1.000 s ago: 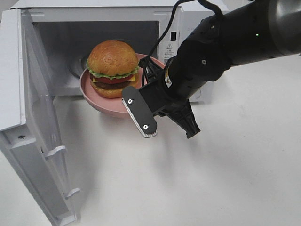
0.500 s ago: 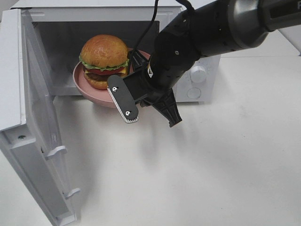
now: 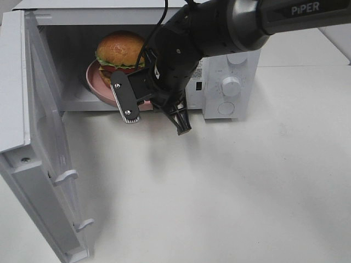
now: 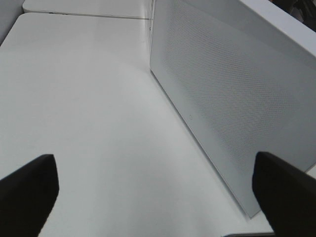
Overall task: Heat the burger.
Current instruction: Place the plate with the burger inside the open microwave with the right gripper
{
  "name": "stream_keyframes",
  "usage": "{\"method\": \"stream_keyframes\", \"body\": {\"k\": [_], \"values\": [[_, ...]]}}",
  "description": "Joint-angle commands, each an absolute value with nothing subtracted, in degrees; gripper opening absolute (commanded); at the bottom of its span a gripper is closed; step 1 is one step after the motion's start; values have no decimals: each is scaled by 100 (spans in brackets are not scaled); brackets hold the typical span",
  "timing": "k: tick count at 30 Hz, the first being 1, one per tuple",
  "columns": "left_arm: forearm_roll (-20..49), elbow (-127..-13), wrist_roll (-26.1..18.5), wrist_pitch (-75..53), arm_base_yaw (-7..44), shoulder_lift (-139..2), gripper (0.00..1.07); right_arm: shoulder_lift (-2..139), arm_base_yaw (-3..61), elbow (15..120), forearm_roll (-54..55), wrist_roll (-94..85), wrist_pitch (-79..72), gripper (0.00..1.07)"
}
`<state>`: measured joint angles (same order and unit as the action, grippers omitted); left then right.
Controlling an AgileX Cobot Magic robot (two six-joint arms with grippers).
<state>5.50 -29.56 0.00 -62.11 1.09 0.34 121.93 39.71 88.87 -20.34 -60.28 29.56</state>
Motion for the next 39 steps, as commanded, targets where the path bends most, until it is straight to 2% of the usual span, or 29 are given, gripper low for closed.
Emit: {"method": "stream_keyframes", "body": {"k": [1,24,39], "values": [[602,-2956,0,-6131,97,120,100,12221,3890,9190,-2286,-5695,3042,0],[573,-2956,0,-6131,97,120,100,13109,3890,10548,-2447,-5569,3123,0],[544,-2956,0,-6131,97,120,100,13350,3890,10789,-2395,-5586,2853,0]]}}
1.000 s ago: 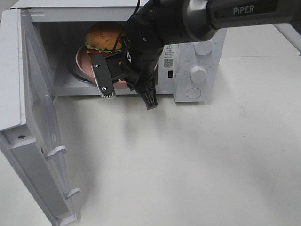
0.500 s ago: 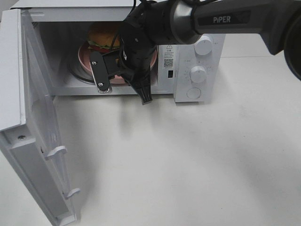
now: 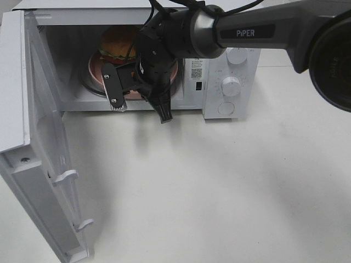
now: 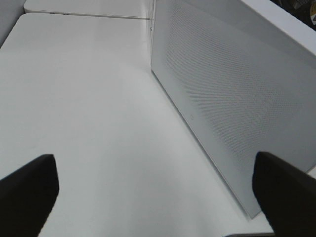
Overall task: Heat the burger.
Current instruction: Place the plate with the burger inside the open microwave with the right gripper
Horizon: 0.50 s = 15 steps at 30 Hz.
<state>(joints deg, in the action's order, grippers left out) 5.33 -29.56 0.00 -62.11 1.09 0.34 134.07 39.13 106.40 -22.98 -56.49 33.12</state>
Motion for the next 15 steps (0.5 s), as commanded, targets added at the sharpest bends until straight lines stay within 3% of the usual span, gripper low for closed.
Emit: {"method": "stream_keyframes", "body": {"k": [1,15], "values": [[544,-2956,0,-6131,97,120,100,13350,3890,10789,-2389,-5586,2773,0],[544,-2956,0,-6131,97,120,100,13436,3890,10789,-2389,-5586,2429,0]]}}
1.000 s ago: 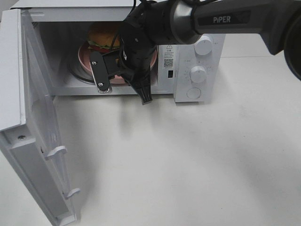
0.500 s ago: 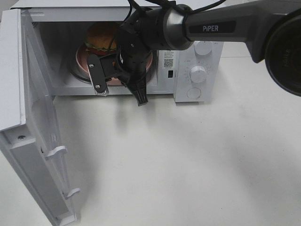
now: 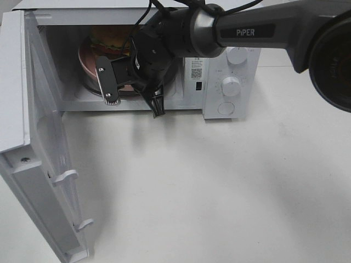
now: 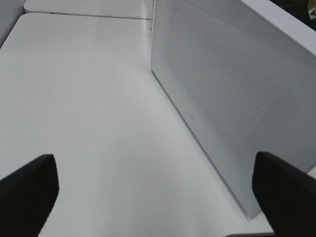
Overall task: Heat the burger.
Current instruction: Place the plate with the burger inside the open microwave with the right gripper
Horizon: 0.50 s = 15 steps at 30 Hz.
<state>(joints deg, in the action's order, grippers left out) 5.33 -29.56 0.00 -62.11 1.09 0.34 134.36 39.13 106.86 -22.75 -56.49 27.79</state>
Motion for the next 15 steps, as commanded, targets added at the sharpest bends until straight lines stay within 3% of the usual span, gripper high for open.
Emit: {"method": "stream_keyframes", "body": {"k": [1,10,15], "values": [[544,-2956,0,-6131,97,120,100,13447,3890,10789,-2389,-5586,2429,0],[544,-2956,0,-6131,97,120,100,13482,3890,10789,-2384,-5283,2429,4],[544,-2956,0,-6131,97,120,100,13482,3890,10789,-2384,-5139,2601,15]]}}
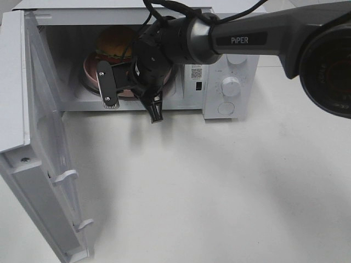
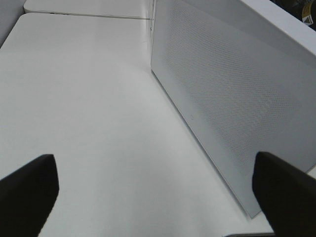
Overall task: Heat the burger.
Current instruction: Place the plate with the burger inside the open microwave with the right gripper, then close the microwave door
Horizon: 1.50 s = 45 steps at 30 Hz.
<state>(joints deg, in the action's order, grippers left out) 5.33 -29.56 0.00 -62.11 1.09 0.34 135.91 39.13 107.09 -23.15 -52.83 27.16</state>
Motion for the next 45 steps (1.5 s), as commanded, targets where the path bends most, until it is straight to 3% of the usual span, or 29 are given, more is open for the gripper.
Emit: {"method": "stream_keyframes", "body": {"k": [1,13,20,28,45], "values": [[544,-2956,0,-6131,97,120,100,13482,3890,10789,-2384,-5139,2601,15],[544,-2956,0,-6131,97,120,100,13459,3890,10789,-2378,-5134,2813,60],[544,-2956,0,-6131,97,120,100,13098,3890,10164,-2298,-5139,2068,76],[544,-2956,0,-6131,97,120,100,12376,3885,8944,-2573,-5197,1037,77],[544,-2956,0,-6131,97,120,100,11041,3885,7242,-2544,-4939,521,76]]}}
